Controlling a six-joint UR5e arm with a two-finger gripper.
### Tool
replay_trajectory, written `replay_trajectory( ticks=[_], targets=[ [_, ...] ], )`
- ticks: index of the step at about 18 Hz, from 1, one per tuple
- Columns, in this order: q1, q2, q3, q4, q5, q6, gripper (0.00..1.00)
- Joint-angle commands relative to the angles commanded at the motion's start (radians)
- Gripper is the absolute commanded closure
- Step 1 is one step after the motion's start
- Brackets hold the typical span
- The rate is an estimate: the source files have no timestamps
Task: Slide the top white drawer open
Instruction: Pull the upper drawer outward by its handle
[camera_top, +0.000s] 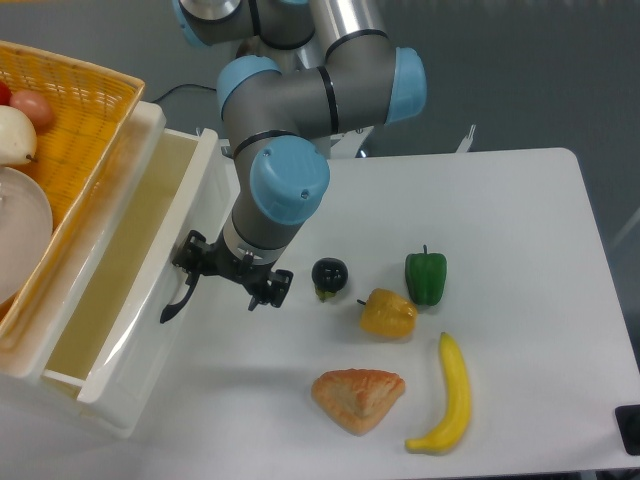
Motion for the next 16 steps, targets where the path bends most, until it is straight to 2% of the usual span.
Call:
replay_trajectory(
  ticks=[16],
  targets=[
    [0.023, -0.003, 0.014, 0.0, 0.0, 0.002, 0.0]
  ],
)
